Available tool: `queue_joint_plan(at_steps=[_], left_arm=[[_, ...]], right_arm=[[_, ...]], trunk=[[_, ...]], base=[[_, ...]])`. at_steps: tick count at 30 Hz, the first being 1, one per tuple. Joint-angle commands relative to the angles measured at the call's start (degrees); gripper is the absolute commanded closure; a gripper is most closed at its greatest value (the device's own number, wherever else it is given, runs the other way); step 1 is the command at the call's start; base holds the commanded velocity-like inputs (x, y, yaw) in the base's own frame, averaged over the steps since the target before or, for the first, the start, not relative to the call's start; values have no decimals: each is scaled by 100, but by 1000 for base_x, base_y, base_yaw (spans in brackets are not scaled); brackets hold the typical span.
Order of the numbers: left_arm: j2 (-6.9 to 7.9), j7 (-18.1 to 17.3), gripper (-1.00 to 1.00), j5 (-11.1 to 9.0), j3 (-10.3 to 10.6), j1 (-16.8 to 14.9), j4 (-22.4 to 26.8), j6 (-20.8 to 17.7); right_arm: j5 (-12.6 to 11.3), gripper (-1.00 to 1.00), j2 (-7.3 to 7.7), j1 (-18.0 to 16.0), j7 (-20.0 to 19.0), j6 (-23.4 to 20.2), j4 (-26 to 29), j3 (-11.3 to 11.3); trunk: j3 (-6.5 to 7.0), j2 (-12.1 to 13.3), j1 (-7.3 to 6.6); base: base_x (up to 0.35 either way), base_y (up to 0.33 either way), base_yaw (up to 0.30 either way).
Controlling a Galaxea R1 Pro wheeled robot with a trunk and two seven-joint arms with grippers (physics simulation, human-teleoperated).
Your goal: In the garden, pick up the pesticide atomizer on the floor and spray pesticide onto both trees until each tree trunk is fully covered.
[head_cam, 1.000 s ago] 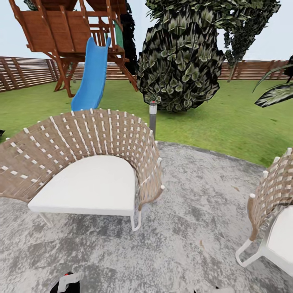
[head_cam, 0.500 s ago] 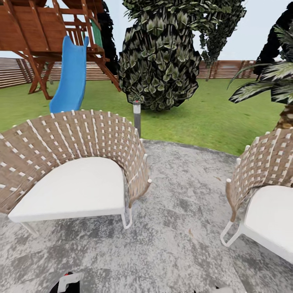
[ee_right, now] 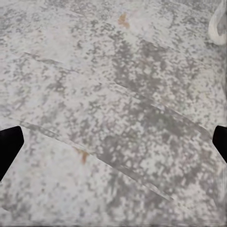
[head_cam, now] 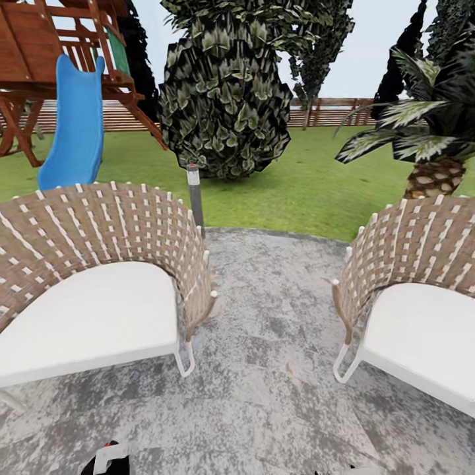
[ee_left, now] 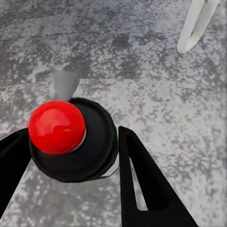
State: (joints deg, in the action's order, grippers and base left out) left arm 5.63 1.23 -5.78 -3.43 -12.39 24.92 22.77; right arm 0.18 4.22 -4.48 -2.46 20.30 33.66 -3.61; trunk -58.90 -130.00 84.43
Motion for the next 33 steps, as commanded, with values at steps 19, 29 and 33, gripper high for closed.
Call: queue_joint_plan(at_steps=[19,29,33], left_arm=[[4,-1,100,-38,-1,0,4,-3],[0,1,100,-29,0,-1,4,-1],[0,1,100,-29,0,0,4,-1]], right_arm=[[0,-100,0,0,-2,0,2,-8],[0,-100,0,0,-1,0,0,-8],[0,-100,0,0,-2,0,2,-9]], trunk=[[0,0,0],[0,0,0],[0,0,0]], base=[[-80,219,-264],[0,12,-264],[0,0,-264]])
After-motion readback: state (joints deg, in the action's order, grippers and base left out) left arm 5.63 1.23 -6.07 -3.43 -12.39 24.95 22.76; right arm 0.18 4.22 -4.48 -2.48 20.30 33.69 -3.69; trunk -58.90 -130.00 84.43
